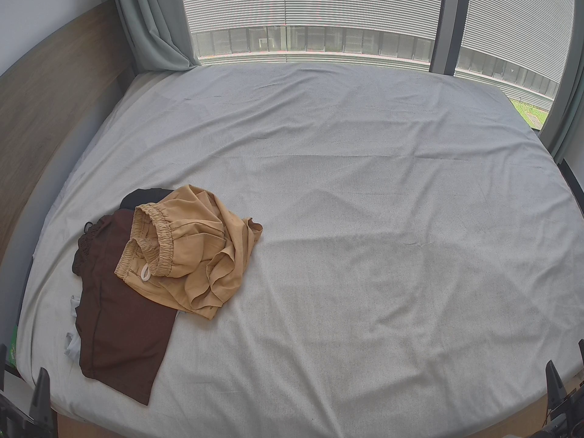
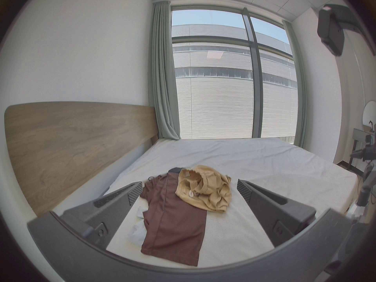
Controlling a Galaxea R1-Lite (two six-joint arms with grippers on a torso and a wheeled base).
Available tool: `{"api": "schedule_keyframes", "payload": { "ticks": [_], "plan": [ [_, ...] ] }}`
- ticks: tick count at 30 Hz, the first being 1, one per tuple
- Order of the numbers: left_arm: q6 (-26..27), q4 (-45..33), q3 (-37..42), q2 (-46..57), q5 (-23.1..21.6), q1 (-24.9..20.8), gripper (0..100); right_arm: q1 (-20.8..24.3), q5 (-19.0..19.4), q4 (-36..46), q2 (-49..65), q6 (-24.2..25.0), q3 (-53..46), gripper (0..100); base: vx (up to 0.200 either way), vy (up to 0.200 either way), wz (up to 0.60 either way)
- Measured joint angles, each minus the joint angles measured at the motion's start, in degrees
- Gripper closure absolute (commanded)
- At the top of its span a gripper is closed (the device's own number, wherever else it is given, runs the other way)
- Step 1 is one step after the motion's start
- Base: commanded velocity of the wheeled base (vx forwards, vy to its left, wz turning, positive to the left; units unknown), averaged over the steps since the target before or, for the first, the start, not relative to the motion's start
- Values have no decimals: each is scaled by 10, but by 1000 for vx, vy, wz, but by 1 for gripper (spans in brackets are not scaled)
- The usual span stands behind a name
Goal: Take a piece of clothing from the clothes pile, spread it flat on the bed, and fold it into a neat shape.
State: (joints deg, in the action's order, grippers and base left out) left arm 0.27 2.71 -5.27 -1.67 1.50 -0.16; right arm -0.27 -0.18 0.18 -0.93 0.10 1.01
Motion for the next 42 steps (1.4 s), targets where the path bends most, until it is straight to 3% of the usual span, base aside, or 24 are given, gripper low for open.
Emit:
{"api": "schedule_keyframes", "payload": {
  "ticks": [16,27,31,42],
  "plan": [
    [-6,13,-63,-123,-25,-44,0,0,0,0,0,1,0,0,0,0,0],
    [-56,14,-112,-195,-40,-82,0,0,0,0,0,1,0,0,0,0,0],
    [-97,15,-128,-234,-44,-101,0,0,0,0,0,1,0,0,0,0,0],
    [-160,76,-145,-356,-122,-118,0,1,0,0,0,1,0,0,0,0,0]
  ]
}}
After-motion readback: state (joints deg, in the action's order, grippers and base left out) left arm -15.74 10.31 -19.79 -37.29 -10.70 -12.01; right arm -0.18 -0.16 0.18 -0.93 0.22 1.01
